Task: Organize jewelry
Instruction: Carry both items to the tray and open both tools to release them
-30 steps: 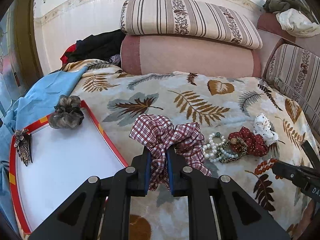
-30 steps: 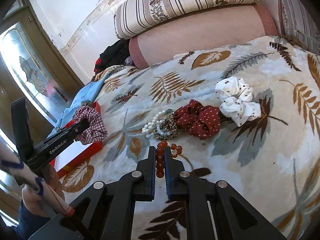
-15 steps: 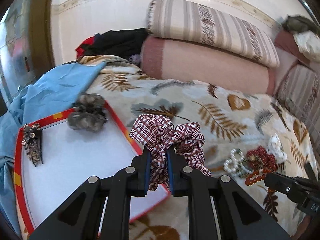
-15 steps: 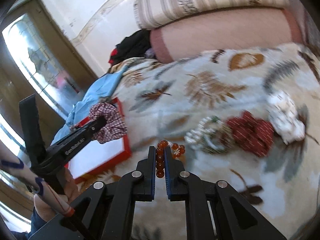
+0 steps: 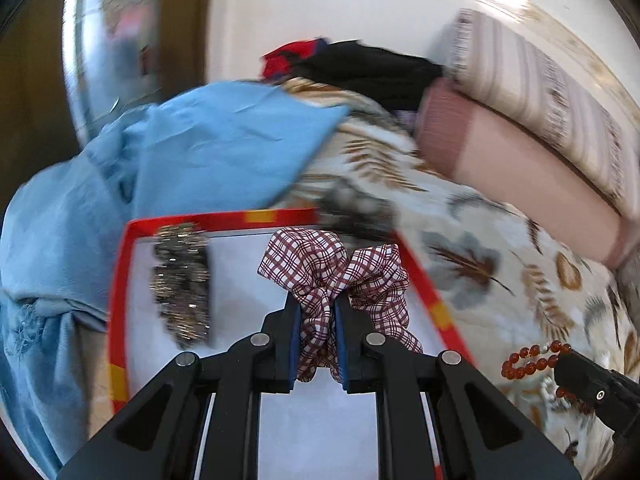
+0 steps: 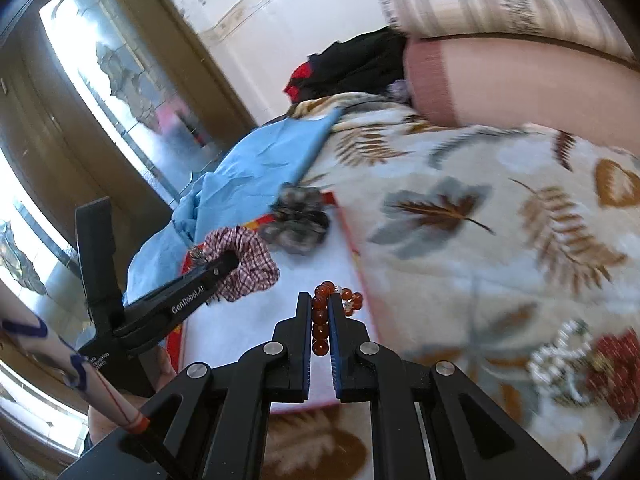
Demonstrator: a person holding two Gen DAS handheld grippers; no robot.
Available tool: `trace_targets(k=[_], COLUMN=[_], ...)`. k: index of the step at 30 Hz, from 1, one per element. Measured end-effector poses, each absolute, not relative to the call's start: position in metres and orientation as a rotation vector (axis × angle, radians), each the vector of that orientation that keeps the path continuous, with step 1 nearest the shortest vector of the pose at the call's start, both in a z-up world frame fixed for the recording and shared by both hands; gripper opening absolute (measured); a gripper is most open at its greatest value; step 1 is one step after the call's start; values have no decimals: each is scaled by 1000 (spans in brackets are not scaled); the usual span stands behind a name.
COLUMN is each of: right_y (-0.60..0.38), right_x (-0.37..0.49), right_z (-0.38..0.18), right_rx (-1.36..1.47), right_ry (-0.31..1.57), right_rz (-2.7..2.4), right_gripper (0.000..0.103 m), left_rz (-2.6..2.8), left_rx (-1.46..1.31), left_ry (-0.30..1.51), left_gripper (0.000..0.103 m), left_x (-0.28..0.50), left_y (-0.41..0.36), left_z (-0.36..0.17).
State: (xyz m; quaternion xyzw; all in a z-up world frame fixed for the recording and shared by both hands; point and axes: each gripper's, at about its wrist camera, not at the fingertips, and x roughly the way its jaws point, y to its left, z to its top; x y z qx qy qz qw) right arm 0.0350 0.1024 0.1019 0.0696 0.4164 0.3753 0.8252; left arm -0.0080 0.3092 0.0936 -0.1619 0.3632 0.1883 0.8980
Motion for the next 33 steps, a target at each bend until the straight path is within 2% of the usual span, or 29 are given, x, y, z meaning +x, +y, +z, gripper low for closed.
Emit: trace_targets(k=[7,15,33], right_y=[168,209,224], right_x=[65,90,112], right_z=[91,60,28], right_rx=[98,71,77], right_ry=[941,1017,1100], right_rz=[826,811,766], right_gripper=[9,9,9], left_rz=[460,466,488], left_rx=[-402,-415,-398], left_ry=[791,834,883], left_gripper=[14,14,17], left_x=[-9,0,10], left_y=[352,357,358], left_z=[82,69,57])
